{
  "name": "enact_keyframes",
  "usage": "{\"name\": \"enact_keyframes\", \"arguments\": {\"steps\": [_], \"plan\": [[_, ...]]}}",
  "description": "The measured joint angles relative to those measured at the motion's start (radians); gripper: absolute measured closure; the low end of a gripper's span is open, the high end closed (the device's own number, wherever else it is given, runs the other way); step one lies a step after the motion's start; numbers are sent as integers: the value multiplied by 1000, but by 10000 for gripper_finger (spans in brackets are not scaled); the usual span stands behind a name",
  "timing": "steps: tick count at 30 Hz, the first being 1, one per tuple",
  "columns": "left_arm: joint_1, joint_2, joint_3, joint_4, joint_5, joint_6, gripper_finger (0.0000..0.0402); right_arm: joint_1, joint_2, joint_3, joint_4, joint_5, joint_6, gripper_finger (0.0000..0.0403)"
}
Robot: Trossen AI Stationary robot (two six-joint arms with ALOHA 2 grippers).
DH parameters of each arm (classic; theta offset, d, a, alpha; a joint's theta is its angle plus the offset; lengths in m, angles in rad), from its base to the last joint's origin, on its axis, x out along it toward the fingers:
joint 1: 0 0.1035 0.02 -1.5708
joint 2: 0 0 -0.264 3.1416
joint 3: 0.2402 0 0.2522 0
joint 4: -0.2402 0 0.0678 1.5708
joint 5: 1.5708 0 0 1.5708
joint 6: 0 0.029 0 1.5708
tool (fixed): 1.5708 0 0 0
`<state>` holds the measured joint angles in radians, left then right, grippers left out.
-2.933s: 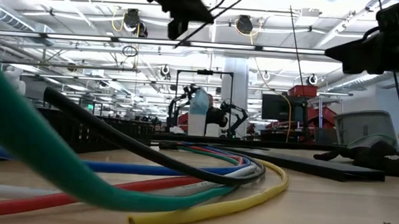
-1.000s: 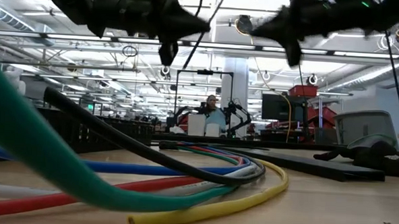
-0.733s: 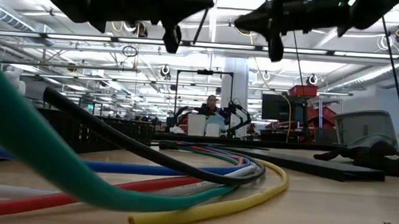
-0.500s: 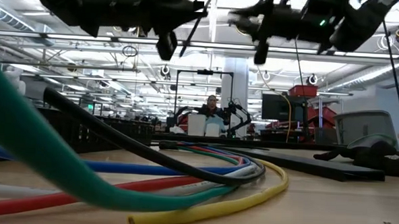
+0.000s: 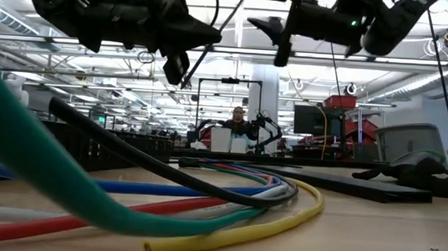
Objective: Ziptie cables
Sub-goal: Wrap the black zip tie on the cables
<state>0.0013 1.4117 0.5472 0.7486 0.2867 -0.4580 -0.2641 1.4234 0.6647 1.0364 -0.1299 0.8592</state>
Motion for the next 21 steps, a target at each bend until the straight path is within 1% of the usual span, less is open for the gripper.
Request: {"name": "enact_keyframes", "arguments": {"steps": [3, 7, 10, 12, 15, 17, 21], "plan": [[1, 0, 0, 2, 0, -4, 401, 3, -92, -1, -212, -6, -73, 197], [1, 0, 0, 6, -6, -8, 401, 11, -165, 0, -299, 3, -81, 197], [1, 0, 0, 8, -29, -8, 401, 42, -167, 0, -303, 2, -73, 197], [4, 0, 0, 8, -35, -8, 401, 61, -147, 0, -295, 26, -58, 197], [5, 0, 0, 8, -51, -8, 401, 81, -110, 0, -223, 34, -28, 197], [5, 0, 0, 8, -59, -9, 401, 87, -91, 0, -167, 32, -12, 197], [5, 0, 0, 11, -63, -25, 401, 85, -53, -1, -170, 35, -6, 197]]}}
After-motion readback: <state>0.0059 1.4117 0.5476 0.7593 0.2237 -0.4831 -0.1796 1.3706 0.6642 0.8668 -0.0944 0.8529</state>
